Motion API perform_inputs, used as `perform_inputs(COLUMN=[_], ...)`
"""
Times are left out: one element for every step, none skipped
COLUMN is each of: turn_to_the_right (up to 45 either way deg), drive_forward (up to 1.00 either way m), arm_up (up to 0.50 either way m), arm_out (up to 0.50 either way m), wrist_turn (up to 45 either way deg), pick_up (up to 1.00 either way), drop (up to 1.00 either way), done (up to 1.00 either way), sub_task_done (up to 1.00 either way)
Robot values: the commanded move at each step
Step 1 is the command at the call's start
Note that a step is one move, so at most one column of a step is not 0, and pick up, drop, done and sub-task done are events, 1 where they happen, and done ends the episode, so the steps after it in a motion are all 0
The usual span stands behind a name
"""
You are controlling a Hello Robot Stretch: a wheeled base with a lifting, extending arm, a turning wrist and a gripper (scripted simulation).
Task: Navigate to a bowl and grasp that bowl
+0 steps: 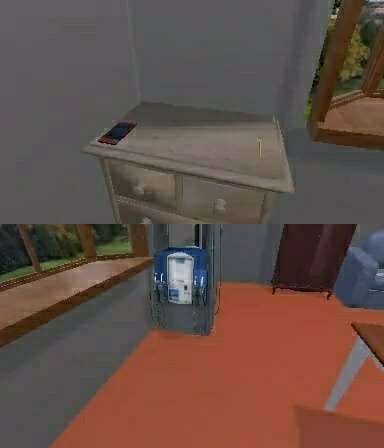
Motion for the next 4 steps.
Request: perform_inputs(turn_to_the_right=[45.0, 45.0, 24.0, 0.0], drive_forward=[0.0, 0.0, 0.0, 1.0], arm_up=[0.0, 0.0, 0.0, 0.0], arm_out=[0.0, 0.0, 0.0, 0.0], wrist_turn=[0.0, 0.0, 0.0, 0.0], pick_up=[0.0, 0.0, 0.0, 0.0], drop=[0.0, 0.0, 0.0, 0.0], done=[0.0, 0.0, 0.0, 0.0], sub_task_done=[0.0, 0.0, 0.0, 0.0])
